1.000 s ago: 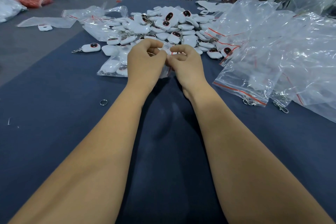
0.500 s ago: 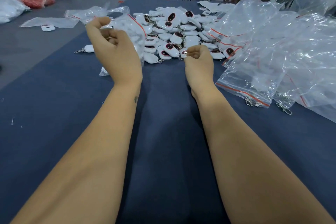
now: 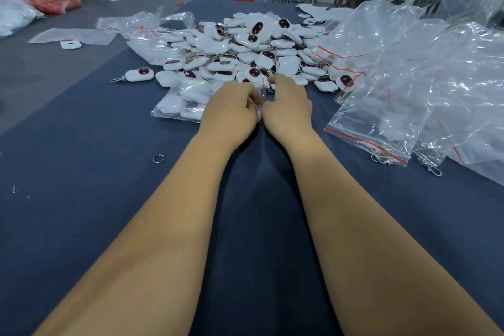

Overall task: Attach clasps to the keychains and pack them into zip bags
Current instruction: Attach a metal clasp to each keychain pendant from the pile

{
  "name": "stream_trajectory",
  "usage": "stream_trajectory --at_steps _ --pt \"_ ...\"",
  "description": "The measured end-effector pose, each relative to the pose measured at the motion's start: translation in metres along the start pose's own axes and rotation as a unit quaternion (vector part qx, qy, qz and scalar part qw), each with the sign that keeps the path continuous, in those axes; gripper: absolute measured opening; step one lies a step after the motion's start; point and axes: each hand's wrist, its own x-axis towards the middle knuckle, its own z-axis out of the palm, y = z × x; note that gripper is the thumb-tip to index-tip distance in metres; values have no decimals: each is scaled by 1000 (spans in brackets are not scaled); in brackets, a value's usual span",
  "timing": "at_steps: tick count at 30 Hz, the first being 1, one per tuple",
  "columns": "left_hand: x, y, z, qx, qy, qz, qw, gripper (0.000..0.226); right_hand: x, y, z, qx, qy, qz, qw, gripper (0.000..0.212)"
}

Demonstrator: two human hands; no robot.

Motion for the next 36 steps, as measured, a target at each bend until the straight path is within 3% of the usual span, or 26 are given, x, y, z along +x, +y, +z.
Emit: stream_trajectory --at_steps 5,8,10,12,14,17,21,27,30,33,36 --pt "4 -12 -9 23 142 -148 978 37 20 -1 -1 -64 0 -34 997 56" --pt "9 -22 -17 -40 219 -227 948 49 41 -1 -2 -9 30 -20 999 59" --pt "10 -22 -17 -35 241 -218 945 51 54 -6 1 44 44 -8 998 65" --pt "10 -20 -15 -16 227 -157 961 46 60 -13 6 66 7 19 998 76" --pt "11 -19 -11 3 177 -98 979 37 62 -15 16 14 -88 38 995 80" --pt "11 -17 -6 45 90 -56 993 32 61 -11 27 -88 -155 10 984 64" --pt "7 -16 -3 103 23 -49 993 33 53 -4 21 -77 -116 -4 990 56" --pt "6 -23 -10 117 55 -125 984 33 25 0 5 -50 -88 -50 994 53" --pt "3 -19 -11 132 90 -109 981 27 11 3 0 -26 -47 -34 998 43" --pt "0 -11 -14 33 135 -45 989 24 0 5 -6 31 -7 -14 999 28" --pt "-5 -1 -13 -187 49 -82 978 23 -12 1 -11 105 42 -24 993 30"
